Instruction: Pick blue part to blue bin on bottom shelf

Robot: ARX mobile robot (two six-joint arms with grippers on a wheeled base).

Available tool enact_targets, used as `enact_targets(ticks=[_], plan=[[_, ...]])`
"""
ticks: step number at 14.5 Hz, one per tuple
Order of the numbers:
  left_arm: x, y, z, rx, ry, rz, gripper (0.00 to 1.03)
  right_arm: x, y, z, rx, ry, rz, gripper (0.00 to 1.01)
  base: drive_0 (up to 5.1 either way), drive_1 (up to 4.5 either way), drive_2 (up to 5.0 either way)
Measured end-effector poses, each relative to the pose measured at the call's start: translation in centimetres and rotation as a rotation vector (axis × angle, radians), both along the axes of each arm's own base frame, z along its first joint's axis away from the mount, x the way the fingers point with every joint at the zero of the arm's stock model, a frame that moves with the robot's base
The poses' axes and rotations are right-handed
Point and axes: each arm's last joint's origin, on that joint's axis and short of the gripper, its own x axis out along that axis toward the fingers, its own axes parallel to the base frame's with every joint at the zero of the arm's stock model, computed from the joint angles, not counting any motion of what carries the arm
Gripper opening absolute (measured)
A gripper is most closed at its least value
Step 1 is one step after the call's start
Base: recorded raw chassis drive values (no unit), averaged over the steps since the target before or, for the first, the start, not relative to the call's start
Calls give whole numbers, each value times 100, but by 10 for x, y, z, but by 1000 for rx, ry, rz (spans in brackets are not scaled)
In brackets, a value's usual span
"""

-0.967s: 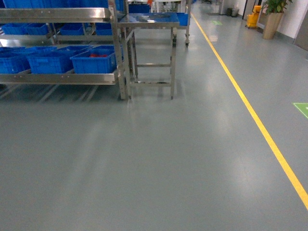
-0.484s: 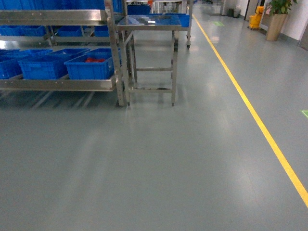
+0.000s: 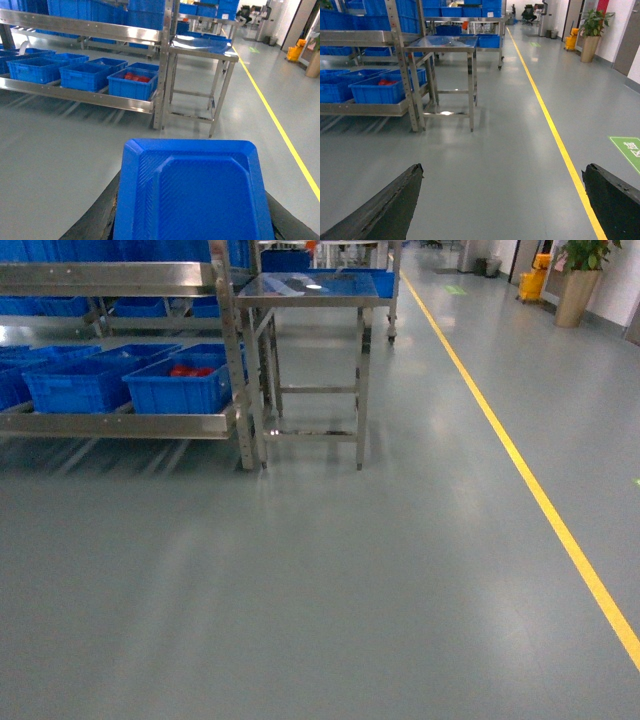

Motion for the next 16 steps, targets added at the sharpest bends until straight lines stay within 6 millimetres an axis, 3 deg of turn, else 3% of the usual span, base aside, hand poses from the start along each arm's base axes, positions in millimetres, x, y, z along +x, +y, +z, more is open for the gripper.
enact_targets(ticks=[16], plan=[[0, 0, 0, 0, -2, 0, 43, 0, 0, 0, 0, 0, 0, 98, -3, 406, -412]])
